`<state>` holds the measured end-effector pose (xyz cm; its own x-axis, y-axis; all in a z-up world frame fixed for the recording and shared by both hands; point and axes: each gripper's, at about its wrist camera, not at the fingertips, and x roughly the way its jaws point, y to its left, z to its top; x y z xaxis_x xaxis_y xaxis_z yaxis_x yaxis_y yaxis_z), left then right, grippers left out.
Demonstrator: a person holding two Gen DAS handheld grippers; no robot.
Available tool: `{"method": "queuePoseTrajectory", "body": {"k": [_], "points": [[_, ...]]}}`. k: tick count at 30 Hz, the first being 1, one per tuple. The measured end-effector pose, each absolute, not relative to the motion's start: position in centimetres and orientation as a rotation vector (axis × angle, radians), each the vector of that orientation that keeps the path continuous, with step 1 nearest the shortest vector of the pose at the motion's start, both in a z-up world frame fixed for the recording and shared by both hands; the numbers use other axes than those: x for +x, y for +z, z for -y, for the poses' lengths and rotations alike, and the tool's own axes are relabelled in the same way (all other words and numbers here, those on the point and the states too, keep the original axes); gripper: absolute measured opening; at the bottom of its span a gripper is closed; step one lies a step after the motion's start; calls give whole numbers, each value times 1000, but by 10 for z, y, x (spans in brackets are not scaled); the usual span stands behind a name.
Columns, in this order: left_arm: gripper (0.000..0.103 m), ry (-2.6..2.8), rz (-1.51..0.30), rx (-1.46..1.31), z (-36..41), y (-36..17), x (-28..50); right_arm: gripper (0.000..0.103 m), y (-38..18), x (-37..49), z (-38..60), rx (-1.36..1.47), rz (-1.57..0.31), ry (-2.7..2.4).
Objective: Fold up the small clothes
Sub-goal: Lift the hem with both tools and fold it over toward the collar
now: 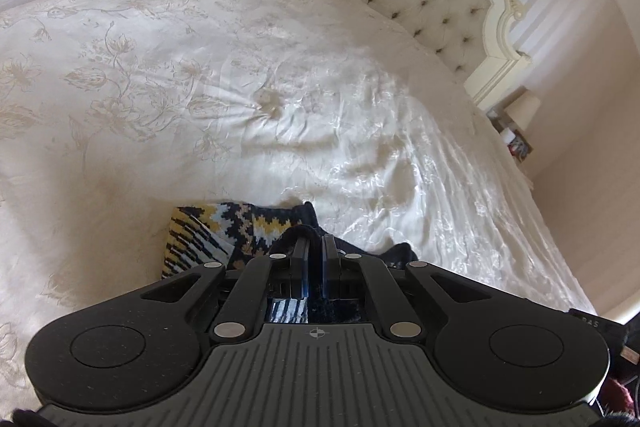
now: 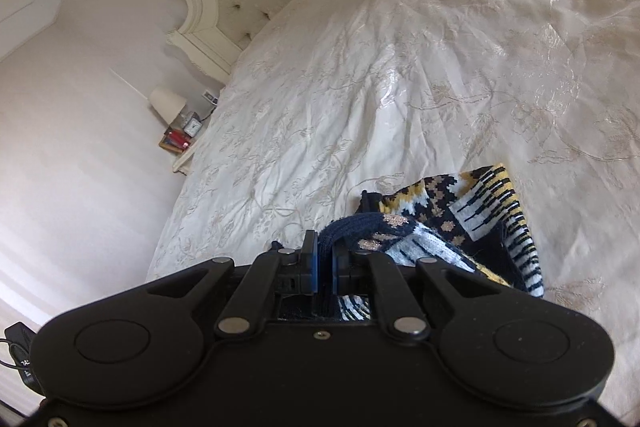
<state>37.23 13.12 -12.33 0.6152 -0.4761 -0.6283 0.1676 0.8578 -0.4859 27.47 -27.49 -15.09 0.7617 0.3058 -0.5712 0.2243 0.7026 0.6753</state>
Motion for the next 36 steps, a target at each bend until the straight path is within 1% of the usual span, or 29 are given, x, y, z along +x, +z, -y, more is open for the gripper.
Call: {"method": "queuePoseTrajectory", "body": {"k": [11, 12, 14, 16, 17, 18, 19, 20, 22, 23, 24, 25, 30, 36], "points": [[6, -343, -943, -352, -123, -176, 433, 14, -200, 339, 271, 772, -875, -64], [9, -339, -951, -352, -122, -179, 437, 14, -202, 342, 271, 766, -883, -72], [9, -333, -980, -373, -124, -185, 445, 14, -207, 350, 270, 754, -903, -94], [9, -332, -1008, -409, -127, -190, 454, 17, -210, 356, 269, 750, -911, -111], [13, -328, -1013, -420, -128, -192, 456, 21, -211, 358, 269, 748, -910, -121], [22, -314, -998, -419, -129, -190, 457, 21, -211, 359, 269, 751, -907, -132], [25, -300, -975, -410, -130, -188, 458, 22, -212, 360, 270, 758, -902, -142], [28, -293, -954, -405, -132, -185, 458, 23, -212, 360, 271, 766, -899, -149], [29, -290, -941, -404, -136, -179, 461, 30, -212, 360, 271, 764, -891, -156], [29, -288, -936, -399, -137, -176, 462, 43, -211, 359, 270, 752, -883, -163], [30, -286, -929, -391, -139, -172, 462, 55, -209, 356, 269, 746, -867, -168], [30, -287, -921, -378, -140, -168, 461, 57, -207, 354, 269, 749, -847, -171], [35, -305, -912, -319, -139, -158, 446, 57, -197, 339, 269, 737, -813, -182], [37, -366, -981, -219, -121, -169, 409, 58, -195, 312, 256, 635, -869, -148]]}}
